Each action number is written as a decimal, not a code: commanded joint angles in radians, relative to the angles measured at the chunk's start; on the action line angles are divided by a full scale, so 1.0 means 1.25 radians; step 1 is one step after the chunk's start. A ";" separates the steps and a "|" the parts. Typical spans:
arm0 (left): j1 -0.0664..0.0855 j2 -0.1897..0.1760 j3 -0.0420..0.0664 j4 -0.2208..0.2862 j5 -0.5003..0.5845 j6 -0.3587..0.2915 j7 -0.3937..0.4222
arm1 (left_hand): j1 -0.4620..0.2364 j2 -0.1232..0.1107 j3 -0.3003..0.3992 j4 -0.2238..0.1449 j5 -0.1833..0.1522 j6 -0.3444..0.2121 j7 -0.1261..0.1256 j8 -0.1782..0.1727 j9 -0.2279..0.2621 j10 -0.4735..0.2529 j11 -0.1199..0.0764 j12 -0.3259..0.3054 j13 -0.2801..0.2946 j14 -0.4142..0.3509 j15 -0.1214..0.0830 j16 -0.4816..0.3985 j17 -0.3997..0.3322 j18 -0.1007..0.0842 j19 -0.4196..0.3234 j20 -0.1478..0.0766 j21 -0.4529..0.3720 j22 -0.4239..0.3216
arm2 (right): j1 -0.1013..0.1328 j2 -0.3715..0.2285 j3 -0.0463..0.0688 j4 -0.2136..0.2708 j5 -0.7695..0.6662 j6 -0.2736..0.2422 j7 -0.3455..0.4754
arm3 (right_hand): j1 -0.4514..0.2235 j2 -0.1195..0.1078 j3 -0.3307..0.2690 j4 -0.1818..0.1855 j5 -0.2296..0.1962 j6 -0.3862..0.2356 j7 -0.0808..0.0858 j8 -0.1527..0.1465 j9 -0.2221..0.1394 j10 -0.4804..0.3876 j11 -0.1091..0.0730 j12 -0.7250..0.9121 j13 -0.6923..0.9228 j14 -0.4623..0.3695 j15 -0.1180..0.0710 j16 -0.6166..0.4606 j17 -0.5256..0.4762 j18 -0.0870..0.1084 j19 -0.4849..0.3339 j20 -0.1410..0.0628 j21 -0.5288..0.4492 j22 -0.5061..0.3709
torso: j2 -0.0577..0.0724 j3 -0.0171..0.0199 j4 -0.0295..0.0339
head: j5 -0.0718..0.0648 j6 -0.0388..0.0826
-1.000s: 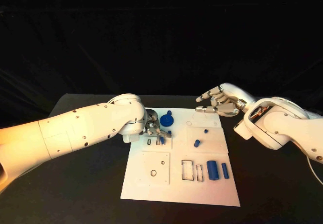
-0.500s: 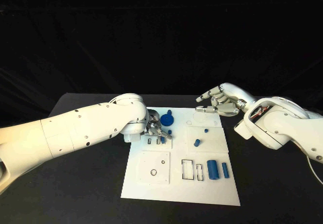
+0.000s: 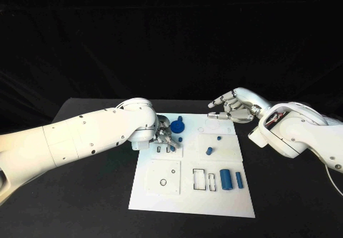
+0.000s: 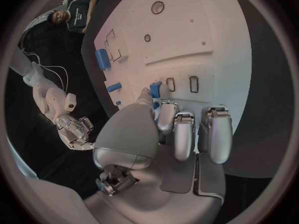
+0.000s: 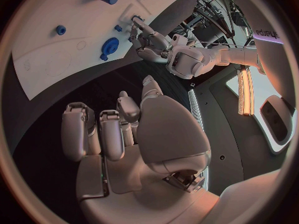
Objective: Assemble the parts on the task board
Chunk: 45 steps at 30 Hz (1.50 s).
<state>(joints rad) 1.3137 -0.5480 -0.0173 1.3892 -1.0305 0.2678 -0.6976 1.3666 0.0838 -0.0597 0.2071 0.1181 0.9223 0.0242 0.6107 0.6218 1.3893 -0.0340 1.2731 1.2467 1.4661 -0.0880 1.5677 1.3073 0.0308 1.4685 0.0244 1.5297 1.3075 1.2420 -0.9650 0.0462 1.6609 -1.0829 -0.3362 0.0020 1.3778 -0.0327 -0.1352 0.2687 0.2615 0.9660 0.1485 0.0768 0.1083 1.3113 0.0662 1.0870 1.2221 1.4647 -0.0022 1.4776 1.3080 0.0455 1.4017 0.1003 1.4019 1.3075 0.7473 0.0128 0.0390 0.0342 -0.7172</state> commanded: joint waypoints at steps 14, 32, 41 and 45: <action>-0.001 -0.018 -0.001 0.022 0.028 -0.039 -0.039 | 0.013 -0.147 0.444 -0.008 0.053 -0.015 0.014 -0.013 0.041 0.002 0.003 -0.017 -0.009 0.084 0.003 0.002 0.211 -0.012 0.053 0.001 0.001 0.160 | -0.002 0.005 -0.001 -0.006 -0.007 0.014 -0.001 | 0.001 0.006 -0.006 -0.001 0.008 0.006 0.000 0.001 0.001 -0.004 -0.002 -0.004 -0.001 0.057 -0.007 -0.004 0.097 0.014 -0.001 -0.002 -0.004 -0.001 | 0.000 0.0008 -0.0001 | 0.000 -0.002; -0.024 -0.090 -0.001 0.104 -0.037 -0.181 -0.011 | -0.042 -0.178 0.543 -0.043 0.048 -0.014 0.013 0.001 0.070 0.012 0.002 -0.008 0.001 0.084 0.003 0.002 0.211 -0.014 0.058 0.002 0.006 0.170 | -0.005 0.006 -0.001 -0.013 -0.003 0.016 0.002 | 0.001 0.006 -0.007 0.000 0.009 0.006 0.000 0.001 0.001 -0.005 -0.002 -0.006 -0.002 0.057 -0.007 -0.005 0.096 0.015 -0.002 -0.002 -0.005 -0.003 | -0.001 0.0009 0.0060 | 0.000 -0.005; -0.039 -0.091 -0.001 0.109 -0.092 -0.191 -0.014 | -0.054 -0.179 0.558 -0.048 0.029 -0.014 0.013 0.002 0.076 0.014 0.002 -0.006 0.002 0.084 0.002 0.002 0.211 -0.014 0.060 0.001 0.007 0.172 | -0.005 0.006 -0.001 -0.013 -0.002 0.017 0.003 | 0.001 0.006 -0.007 0.000 0.009 0.006 0.000 0.001 0.001 -0.005 -0.002 -0.006 -0.002 0.057 -0.007 -0.005 0.096 0.015 -0.002 -0.002 -0.005 -0.003 | 0.000 0.0012 0.0050 | 0.002 -0.004; -0.044 -0.086 -0.001 0.108 -0.103 -0.187 -0.016 | -0.058 -0.179 0.562 -0.050 0.022 -0.014 0.012 0.003 0.077 0.015 0.002 -0.005 0.003 0.084 0.002 0.002 0.211 -0.015 0.061 0.001 0.009 0.175 | -0.005 0.006 -0.001 -0.013 -0.002 0.018 0.003 | 0.001 0.006 -0.007 0.000 0.009 0.006 0.000 0.001 0.001 -0.005 -0.002 -0.006 -0.002 0.057 -0.007 -0.005 0.096 0.015 -0.002 -0.002 -0.005 -0.003 | 0.001 0.0009 0.0048 | 0.002 -0.005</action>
<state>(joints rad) 1.2598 -0.6589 -0.0192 1.5231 -1.1129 0.0471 -0.6985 1.2977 -0.1436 0.4994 0.2816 0.1511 0.9025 0.0472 0.6109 0.7180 1.4027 -0.0323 1.2605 1.2494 1.4654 -0.0879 1.5677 1.3078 0.0309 1.4648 0.0210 1.5343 1.3074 1.2360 -0.9578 0.0445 1.6443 -1.0814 -0.3269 0.0016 1.3778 -0.0328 -0.1351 0.2687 0.2692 0.9660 0.1485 0.0768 0.1089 1.3114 0.0662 1.0832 1.2206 1.4647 -0.0021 1.4776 1.3076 0.0456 1.4018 0.1004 1.4019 1.3048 0.7471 0.0142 0.0456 0.0369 -0.7225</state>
